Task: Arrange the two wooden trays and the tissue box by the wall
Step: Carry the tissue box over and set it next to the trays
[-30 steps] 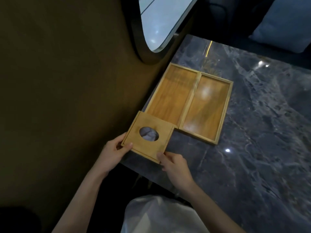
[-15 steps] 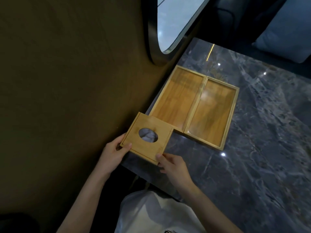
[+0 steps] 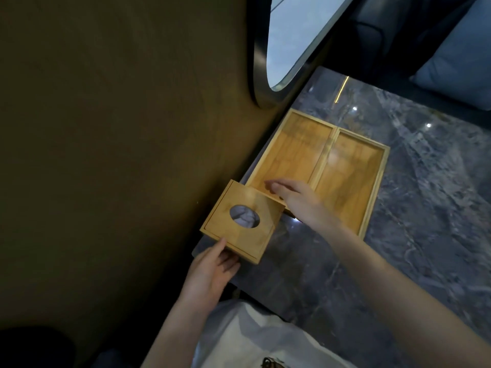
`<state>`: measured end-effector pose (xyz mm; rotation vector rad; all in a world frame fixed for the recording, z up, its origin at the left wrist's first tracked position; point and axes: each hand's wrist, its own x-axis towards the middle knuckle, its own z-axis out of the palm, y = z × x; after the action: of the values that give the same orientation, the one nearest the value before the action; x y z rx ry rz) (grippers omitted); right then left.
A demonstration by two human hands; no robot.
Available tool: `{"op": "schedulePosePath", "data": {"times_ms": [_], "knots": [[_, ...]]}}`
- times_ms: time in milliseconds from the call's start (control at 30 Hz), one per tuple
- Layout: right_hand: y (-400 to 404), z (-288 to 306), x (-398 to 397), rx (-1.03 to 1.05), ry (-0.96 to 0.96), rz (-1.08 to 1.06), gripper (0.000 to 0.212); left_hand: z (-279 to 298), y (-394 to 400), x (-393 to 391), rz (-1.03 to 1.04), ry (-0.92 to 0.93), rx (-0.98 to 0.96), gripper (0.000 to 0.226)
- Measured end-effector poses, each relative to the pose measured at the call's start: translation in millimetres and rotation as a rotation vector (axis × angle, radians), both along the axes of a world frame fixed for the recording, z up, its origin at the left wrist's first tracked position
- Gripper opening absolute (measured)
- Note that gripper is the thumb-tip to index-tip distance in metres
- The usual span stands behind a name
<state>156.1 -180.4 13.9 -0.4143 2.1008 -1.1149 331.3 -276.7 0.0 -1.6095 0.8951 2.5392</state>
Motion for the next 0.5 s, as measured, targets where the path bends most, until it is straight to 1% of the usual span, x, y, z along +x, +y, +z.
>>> {"op": "schedulePosePath", "data": {"times_ms": [100, 167, 333, 500], "knots": [[-11, 0, -9, 0.086, -0.213, 0.040, 0.044, -1, 7, -2, -0.004, 0.019, -0.042, 0.009], [-13, -1, -10, 0.085, -0.270, 0.052, 0.047, -4, 8, -2, -0.019, 0.042, -0.065, 0.012], [-15, -6, -10, 0.068, -0.260, 0.060, 0.049, -6, 4, -2, 0.009, 0.091, -0.086, 0.034], [-19, -6, -12, 0.063, -0.248, 0.057, 0.052, -8, -4, -4, 0.012, 0.094, -0.083, 0.041]]}}
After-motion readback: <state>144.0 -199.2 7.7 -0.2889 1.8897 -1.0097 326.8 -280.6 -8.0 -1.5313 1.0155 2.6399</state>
